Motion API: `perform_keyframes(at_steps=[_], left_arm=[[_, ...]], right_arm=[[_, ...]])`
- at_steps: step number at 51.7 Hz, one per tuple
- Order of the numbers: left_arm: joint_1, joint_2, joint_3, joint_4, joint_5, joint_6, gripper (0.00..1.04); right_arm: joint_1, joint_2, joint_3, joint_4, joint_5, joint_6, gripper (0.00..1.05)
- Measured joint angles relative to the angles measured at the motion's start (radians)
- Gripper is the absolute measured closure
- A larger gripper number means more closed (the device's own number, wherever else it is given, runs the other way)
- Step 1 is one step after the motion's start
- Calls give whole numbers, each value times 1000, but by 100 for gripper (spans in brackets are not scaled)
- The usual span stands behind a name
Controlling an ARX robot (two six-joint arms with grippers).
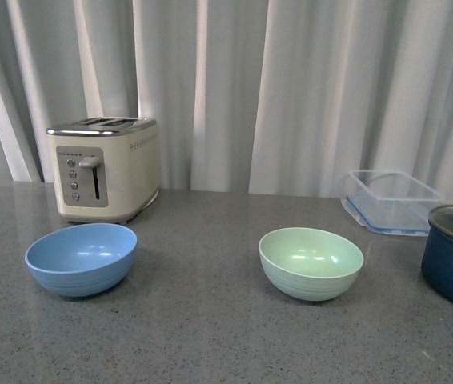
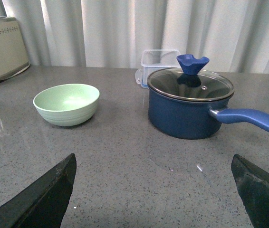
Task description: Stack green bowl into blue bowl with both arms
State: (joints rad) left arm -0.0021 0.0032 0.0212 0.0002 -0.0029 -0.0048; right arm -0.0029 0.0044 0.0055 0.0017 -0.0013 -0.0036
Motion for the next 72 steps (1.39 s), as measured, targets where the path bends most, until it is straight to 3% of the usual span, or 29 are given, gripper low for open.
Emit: perform_keyframes(at_steps=[30, 31, 36, 38, 39, 44, 52, 55, 64, 72], left_arm=[[0, 0, 0, 0, 0, 0, 7], [-10, 16, 6, -19, -34, -10, 7], [-85, 304, 181, -378, -425, -197, 7], [-52, 494, 257, -444, -579, -253, 7], [-33, 558, 279, -435, -604, -264, 7], [51, 789, 386, -313, -571, -251, 7], [112, 1101, 637, -205, -415, -150, 7], [112, 1212, 746, -206, -353, -125, 7], [74, 1469, 1043, -207, -334, -100, 7], [37, 1579, 1147, -207, -337, -102, 7]], right_arm=[[0, 0, 0, 0, 0, 0, 10], [0, 0, 0, 0, 0, 0, 10], [0, 0, 0, 0, 0, 0, 10], [0, 0, 0, 0, 0, 0, 10], [0, 0, 0, 0, -3, 0, 10], [0, 0, 0, -1, 0, 0, 10], [0, 0, 0, -1, 0, 0, 10], [0, 0, 0, -1, 0, 0, 10], [0, 0, 0, -1, 0, 0, 10], [0, 0, 0, -1, 0, 0, 10]])
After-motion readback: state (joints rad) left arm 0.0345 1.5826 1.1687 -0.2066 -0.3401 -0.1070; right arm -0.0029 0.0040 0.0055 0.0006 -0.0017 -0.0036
